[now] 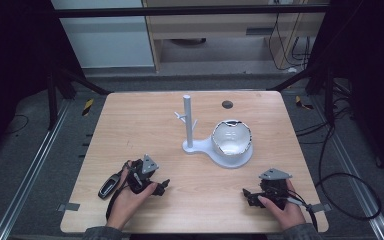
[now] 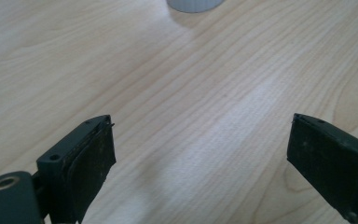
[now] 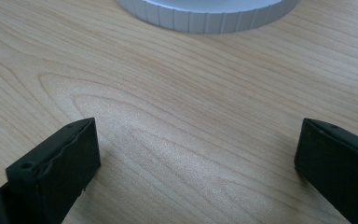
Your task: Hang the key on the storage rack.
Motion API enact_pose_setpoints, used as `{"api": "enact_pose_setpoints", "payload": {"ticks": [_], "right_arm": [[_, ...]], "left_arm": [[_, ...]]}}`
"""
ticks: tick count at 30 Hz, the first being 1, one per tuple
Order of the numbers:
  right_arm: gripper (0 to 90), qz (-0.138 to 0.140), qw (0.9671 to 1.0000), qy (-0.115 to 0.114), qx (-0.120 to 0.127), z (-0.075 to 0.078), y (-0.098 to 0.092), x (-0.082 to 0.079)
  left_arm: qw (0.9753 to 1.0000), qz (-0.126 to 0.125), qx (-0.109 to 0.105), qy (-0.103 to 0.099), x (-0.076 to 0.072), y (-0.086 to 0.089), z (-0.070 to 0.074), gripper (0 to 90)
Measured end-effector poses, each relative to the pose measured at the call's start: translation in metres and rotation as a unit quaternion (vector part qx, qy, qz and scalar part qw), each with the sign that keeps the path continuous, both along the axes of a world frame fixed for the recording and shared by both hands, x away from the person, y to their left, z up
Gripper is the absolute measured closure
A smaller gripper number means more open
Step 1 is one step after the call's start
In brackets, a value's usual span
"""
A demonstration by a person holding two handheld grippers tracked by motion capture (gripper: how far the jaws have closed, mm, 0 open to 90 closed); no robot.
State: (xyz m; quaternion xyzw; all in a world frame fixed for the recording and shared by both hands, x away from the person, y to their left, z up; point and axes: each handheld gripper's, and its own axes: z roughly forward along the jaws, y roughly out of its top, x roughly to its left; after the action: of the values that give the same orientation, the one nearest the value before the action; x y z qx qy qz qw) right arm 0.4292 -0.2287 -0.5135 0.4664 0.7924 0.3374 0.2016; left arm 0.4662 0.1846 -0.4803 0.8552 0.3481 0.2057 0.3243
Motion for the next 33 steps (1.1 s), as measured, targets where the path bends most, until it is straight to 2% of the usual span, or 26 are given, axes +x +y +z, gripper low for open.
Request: {"api": "enact_pose_setpoints", "payload": {"ticks": [2,5,6,10,11,12,13,14,16,17,18,19,20,24,25,27,29,30,31,32,33], "right_arm": [[0.4,0.000,1.0000,0.000,0.000,0.000,0.000,0.000],[0.4,0.000,1.0000,0.000,0.000,0.000,0.000,0.000],[0.4,0.000,1.0000,0.000,0.000,0.000,0.000,0.000],[0.4,0.000,1.0000,-0.001,-0.001,0.000,0.000,0.000],[0.4,0.000,1.0000,-0.001,-0.001,0.000,0.000,0.000],[0.4,0.000,1.0000,-0.001,-0.001,0.000,0.000,0.000],[0.4,0.001,1.0000,-0.002,-0.002,0.000,-0.001,0.000],[0.4,0.002,1.0000,-0.002,-0.001,0.000,-0.001,0.000],[0.4,0.002,1.0000,-0.001,-0.001,0.000,-0.001,-0.001],[0.4,0.009,0.9999,-0.004,-0.003,0.000,-0.002,0.000],[0.4,0.010,0.9999,-0.004,-0.003,0.000,-0.002,0.000],[0.4,0.011,0.9999,-0.004,-0.004,0.000,-0.002,0.000],[0.4,0.011,0.9999,-0.004,-0.004,0.000,-0.002,0.000],[0.5,0.010,0.9999,-0.003,-0.003,0.000,-0.002,-0.001],[0.5,0.010,0.9999,-0.003,-0.003,0.000,-0.002,-0.001],[0.6,0.011,0.9999,-0.004,-0.004,0.000,-0.002,-0.001],[0.7,0.010,0.9999,-0.004,-0.004,0.000,-0.002,-0.001],[0.7,0.010,0.9999,-0.004,-0.004,0.000,-0.002,-0.001],[0.7,0.010,0.9999,-0.004,-0.004,0.000,-0.002,-0.001],[0.7,0.009,0.9999,-0.004,-0.004,0.000,-0.002,-0.001],[0.7,0.010,0.9999,-0.002,-0.002,0.000,-0.002,-0.002]], "left_arm": [[1.0000,0.003,0.004,0.002,0.003,0.004,0.006,7.3],[0.9997,0.010,0.012,0.019,0.008,0.011,0.016,7.3],[0.9997,0.010,0.012,0.019,0.008,0.011,0.016,7.4],[0.9965,0.031,0.054,0.056,0.013,0.020,0.028,7.7],[0.9965,0.031,0.054,0.056,0.013,0.020,0.028,7.7],[0.9925,0.048,0.082,0.077,0.016,0.024,0.032,7.6],[0.9901,0.059,0.096,0.084,0.017,0.027,0.034,7.5],[0.9901,0.059,0.096,0.084,0.017,0.027,0.034,7.6],[0.9862,0.071,0.112,0.099,0.021,0.032,0.038,7.5],[0.9840,0.081,0.098,0.125,0.025,0.039,0.042,7.3],[0.9829,0.083,0.093,0.135,0.027,0.042,0.044,7.0],[0.9829,0.083,0.093,0.135,0.027,0.042,0.044,6.9],[0.9815,0.086,0.095,0.142,0.029,0.045,0.046,6.8],[0.9746,0.091,0.131,0.157,0.035,0.054,0.054,6.4],[0.9746,0.091,0.131,0.157,0.035,0.054,0.054,6.4],[0.9717,0.092,0.140,0.167,0.038,0.058,0.054,6.4],[0.9691,0.099,0.138,0.179,0.040,0.063,0.054,6.5],[0.9691,0.099,0.138,0.179,0.040,0.063,0.054,6.7],[0.9679,0.100,0.137,0.186,0.041,0.064,0.052,6.7],[0.9666,0.098,0.140,0.191,0.041,0.065,0.052,7.2],[0.9639,0.097,0.143,0.202,0.042,0.066,0.050,7.3]]}}
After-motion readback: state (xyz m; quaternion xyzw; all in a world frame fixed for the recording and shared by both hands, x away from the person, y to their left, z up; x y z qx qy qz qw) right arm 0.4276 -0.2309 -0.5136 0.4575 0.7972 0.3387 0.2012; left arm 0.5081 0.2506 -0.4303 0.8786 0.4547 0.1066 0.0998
